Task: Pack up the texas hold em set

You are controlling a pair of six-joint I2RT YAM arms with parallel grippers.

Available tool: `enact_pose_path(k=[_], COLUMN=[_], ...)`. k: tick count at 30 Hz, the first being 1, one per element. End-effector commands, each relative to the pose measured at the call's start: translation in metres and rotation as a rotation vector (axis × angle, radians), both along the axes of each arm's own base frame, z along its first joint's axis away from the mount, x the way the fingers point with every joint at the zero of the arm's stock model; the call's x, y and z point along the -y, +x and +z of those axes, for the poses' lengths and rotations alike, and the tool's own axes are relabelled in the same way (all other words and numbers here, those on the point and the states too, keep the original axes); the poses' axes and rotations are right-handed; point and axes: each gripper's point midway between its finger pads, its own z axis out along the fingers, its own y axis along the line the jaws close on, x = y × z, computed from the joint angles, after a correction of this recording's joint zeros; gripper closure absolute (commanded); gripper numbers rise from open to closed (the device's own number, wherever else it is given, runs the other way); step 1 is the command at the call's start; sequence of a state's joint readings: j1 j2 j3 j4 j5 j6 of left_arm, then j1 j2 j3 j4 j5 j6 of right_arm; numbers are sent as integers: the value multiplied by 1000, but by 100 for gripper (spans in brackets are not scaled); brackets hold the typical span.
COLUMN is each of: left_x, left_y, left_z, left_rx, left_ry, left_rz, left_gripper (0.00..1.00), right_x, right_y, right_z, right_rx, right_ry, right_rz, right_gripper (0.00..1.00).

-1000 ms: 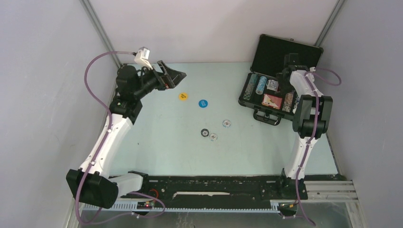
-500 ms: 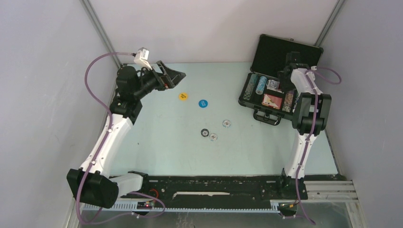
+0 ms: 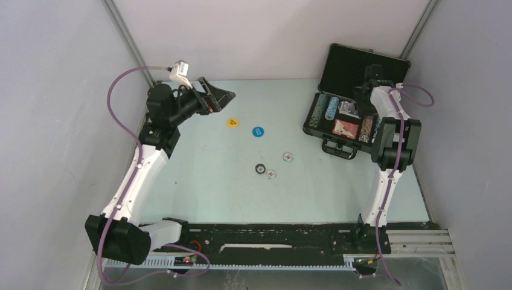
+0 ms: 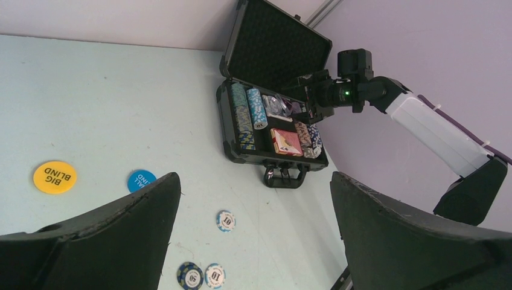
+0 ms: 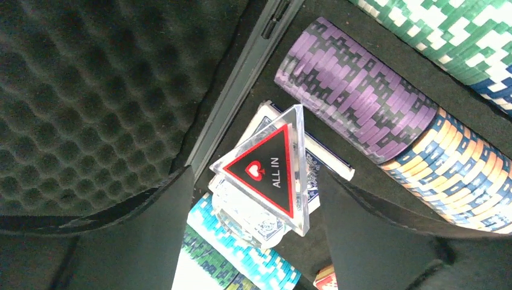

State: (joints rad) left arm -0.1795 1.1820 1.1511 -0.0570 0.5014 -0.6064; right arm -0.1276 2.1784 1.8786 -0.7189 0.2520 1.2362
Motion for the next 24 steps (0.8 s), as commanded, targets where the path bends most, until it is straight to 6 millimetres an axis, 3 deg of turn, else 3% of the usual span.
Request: enact_pose_path(k=[1, 11, 18, 24], left_x=[0, 0, 0, 0], left_y=[-2, -2, -3, -1], left_z=[3, 3, 4, 3], left_rx=[23, 24, 27, 27], left_ry=[-18, -19, -19, -17], left_rz=[-10, -10, -11, -6], left_gripper=[0, 0, 0, 0], right_x=[10, 3, -21, -43], right_y=[-5, -15, -23, -38], right_z=[3, 37, 47, 96], right_rx=[-16, 43, 96, 130], right_ry=[-23, -67, -46, -257], right_rz=[-15, 61, 190, 384], right_gripper=[10, 7, 7, 0])
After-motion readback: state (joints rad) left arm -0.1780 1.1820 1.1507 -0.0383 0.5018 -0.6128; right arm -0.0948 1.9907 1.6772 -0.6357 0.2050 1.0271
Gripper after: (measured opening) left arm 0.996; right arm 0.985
